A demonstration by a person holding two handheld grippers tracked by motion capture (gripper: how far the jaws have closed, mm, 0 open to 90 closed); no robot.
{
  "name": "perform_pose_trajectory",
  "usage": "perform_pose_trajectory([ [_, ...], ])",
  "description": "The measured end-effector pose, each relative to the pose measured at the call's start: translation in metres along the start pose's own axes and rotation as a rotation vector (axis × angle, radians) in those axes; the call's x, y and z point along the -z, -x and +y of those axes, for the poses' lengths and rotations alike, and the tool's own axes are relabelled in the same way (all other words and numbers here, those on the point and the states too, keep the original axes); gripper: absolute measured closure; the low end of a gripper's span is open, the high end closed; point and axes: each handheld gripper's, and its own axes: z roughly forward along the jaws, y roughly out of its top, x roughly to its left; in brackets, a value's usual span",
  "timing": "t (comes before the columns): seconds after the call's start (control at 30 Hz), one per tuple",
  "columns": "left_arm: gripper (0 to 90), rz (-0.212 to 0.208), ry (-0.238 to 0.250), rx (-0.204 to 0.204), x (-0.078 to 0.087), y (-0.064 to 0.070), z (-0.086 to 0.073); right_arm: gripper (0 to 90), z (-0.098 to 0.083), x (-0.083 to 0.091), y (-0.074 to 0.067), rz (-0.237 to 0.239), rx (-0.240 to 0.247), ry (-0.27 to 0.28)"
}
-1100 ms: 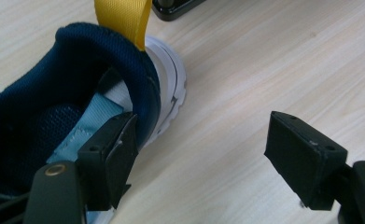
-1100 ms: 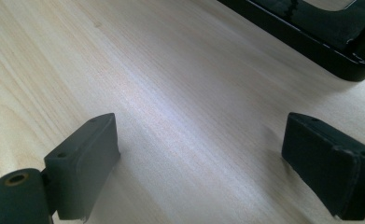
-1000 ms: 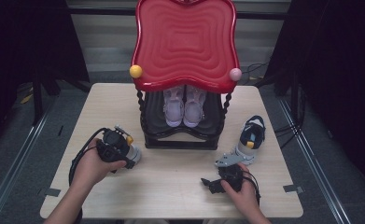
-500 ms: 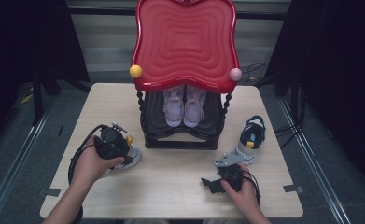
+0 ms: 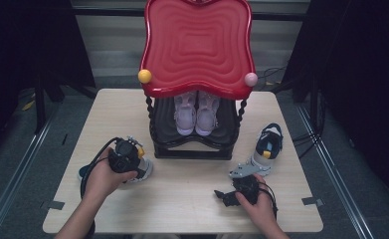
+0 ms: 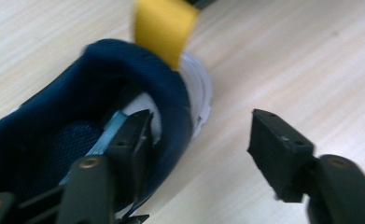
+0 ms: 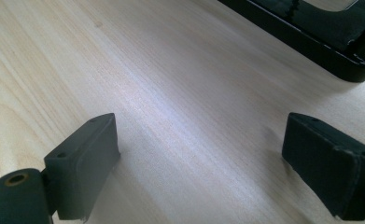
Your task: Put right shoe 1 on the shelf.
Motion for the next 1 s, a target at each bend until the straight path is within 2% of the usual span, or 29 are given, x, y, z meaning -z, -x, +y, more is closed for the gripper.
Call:
perform_pose_trajectory([
  [0.1, 46.8, -0.037, -0.018, 0.024, 0.002, 0.003, -0.004, 10.2, 0.0, 0.0, 0.0, 0.0, 0.0, 0.0],
  [0.17, 47.5, -0.048, -0.027, 0.02, 0.003, 0.005, -0.004, 10.1, 0.0, 0.0, 0.0, 0.0, 0.0, 0.0],
  [0.2, 47.2, -0.046, -0.013, 0.027, 0.002, 0.006, -0.003, 10.1, 0.0, 0.0, 0.0, 0.0, 0.0, 0.0],
  [0.3, 45.8, -0.03, -0.01, 0.033, -0.002, 0.006, 0.004, 10.1, 0.0, 0.0, 0.0, 0.001, 0.006, 0.004],
  [0.37, 45.8, -0.04, -0.037, 0.045, -0.005, 0.005, 0.009, 10.1, 0.0, 0.0, 0.0, 0.001, 0.005, 0.003],
  [0.47, 55.5, -0.032, -0.074, 0.044, -0.011, 0.005, 0.016, 10.1, 0.0, 0.0, 0.0, 0.001, 0.005, 0.003],
  [0.5, 61.9, -0.023, -0.083, 0.044, -0.012, 0.006, 0.017, 10.1, 0.0, 0.0, 0.0, 0.002, 0.005, 0.003],
  [0.53, 67.0, -0.02, -0.093, 0.032, -0.013, 0.005, 0.017, 10.1, 0.0, 0.0, 0.0, 0.003, 0.005, 0.003],
  [0.63, 71.3, -0.044, -0.108, 0.001, -0.012, 0.006, 0.017, 10.1, 0.0, 0.0, 0.001, 0.004, 0.005, 0.003],
  [0.67, 72.2, -0.034, -0.12, -0.026, -0.011, 0.007, 0.017, 10.1, 0.0, 0.0, 0.001, 0.004, 0.005, 0.003],
  [0.73, 74.0, -0.042, -0.141, -0.08, -0.009, 0.009, 0.016, 10.1, 0.0, 0.0, 0.001, 0.004, 0.005, 0.003],
  [0.83, 75.0, -0.014, -0.161, -0.181, -0.006, 0.011, 0.012, 10.0, 0.0, 0.0, 0.0, 0.002, 0.002, -0.002],
  [0.9, 75.5, -0.037, -0.146, -0.183, -0.003, 0.009, 0.009, 10.0, 0.0, 0.0, 0.0, 0.001, 0.002, -0.002],
  [1.0, 73.9, -0.087, -0.138, -0.165, -0.002, 0.003, 0.004, 10.0, 0.0, 0.0, 0.0, 0.002, 0.004, 0.0],
])
